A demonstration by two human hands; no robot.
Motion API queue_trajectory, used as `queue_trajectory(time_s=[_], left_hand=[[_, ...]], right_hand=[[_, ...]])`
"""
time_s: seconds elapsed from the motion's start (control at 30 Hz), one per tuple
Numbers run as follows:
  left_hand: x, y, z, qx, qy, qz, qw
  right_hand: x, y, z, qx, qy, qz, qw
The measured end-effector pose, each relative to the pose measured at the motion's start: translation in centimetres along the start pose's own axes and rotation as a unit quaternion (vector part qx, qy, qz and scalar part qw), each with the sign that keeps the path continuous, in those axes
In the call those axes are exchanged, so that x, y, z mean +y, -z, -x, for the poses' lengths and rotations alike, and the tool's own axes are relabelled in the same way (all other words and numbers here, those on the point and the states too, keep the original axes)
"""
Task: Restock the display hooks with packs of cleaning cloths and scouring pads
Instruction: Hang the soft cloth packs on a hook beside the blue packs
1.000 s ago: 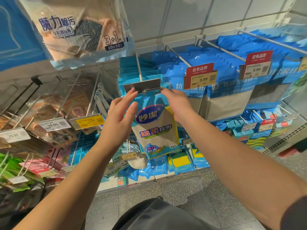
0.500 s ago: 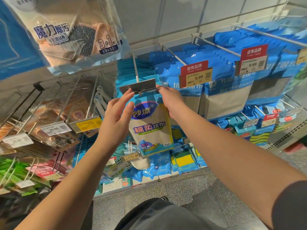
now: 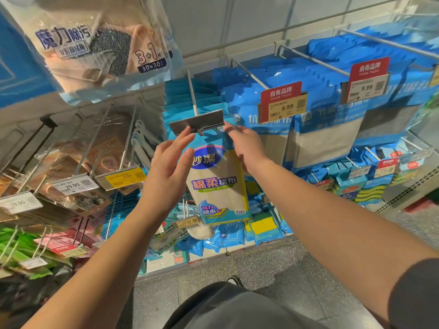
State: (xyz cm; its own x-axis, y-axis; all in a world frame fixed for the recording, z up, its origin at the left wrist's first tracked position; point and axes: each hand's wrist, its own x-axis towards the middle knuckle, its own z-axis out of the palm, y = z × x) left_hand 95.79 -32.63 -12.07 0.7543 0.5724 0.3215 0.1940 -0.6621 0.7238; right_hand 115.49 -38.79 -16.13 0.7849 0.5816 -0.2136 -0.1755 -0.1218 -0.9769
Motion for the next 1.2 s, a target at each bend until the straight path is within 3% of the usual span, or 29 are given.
queue_trajectory(time_s=[0.13,0.3,0.37,0.47,0.53,0.77,0.9,1.2], left_hand=[[-1.2,-0.7,0.2,0.006,-0.016,0.0,1.0],[-6.0,-2.9,1.8,-0.002,-0.077,-0.115,0.99],[-8.4,-4.2,2.6,-0.011,0.006,-0.116,0.993],[-11.2,-5.8,2.6,-0.017,0.231,-0.058,0.971],[-12.7,-6.5,2.0,-0.061,0.289,-0.064,0.953],[-15.3,-6.7,-2.1,-0.129,0.257,-0.145,0.947],[-16.6,-7.0,-4.1,-0.103,0.303,-0.082,0.944],[-16.2,-5.6,-2.1,-0.14,0.27,-0.082,0.949]], right_hand=[[-0.4,-0.4,-0.5,0.012,0.039,0.047,0.998],[2.9,0.8,0.0,0.063,0.056,0.055,0.995],[5.7,1.5,1.2,0.044,0.015,0.066,0.997],[10.3,1.7,2.6,0.02,-0.019,0.153,0.988],[11.7,1.1,2.4,0.027,-0.028,0.207,0.978],[10.7,-1.4,-1.5,0.067,-0.075,0.254,0.962],[10.1,-2.4,-2.7,0.081,-0.052,0.258,0.961],[10.3,-2.1,0.0,0.061,-0.079,0.301,0.948]])
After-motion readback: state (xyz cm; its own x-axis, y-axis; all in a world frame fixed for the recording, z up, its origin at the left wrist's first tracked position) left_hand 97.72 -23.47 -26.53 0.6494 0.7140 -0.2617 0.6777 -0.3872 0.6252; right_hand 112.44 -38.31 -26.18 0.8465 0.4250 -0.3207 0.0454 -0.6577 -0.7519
